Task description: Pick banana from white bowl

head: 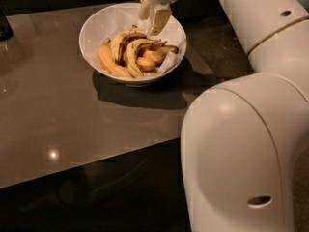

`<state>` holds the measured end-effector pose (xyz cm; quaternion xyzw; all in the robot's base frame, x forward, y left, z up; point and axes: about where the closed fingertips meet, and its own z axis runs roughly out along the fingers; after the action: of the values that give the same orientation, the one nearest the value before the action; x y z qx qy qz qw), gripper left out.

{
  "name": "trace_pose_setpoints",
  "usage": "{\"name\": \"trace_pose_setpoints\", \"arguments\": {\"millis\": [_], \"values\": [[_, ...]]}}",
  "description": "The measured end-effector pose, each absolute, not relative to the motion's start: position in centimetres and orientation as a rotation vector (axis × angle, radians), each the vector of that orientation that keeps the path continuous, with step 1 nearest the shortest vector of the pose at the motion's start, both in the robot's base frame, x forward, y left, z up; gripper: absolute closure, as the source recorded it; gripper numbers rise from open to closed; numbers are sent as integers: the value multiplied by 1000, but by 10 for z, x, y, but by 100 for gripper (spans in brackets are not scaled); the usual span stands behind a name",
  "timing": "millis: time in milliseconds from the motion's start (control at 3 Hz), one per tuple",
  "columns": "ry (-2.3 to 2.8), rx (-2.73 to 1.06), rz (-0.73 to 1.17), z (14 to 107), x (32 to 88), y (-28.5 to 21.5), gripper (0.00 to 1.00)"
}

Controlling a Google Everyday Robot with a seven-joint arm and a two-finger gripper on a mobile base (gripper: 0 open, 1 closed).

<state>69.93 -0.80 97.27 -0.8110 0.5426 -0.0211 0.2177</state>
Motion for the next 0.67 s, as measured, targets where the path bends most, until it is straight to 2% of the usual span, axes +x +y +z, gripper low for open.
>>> {"name": "trace_pose_setpoints", "arguments": {"millis": [667], "values": [[1500, -2251, -53, 971, 700, -6, 51]]}}
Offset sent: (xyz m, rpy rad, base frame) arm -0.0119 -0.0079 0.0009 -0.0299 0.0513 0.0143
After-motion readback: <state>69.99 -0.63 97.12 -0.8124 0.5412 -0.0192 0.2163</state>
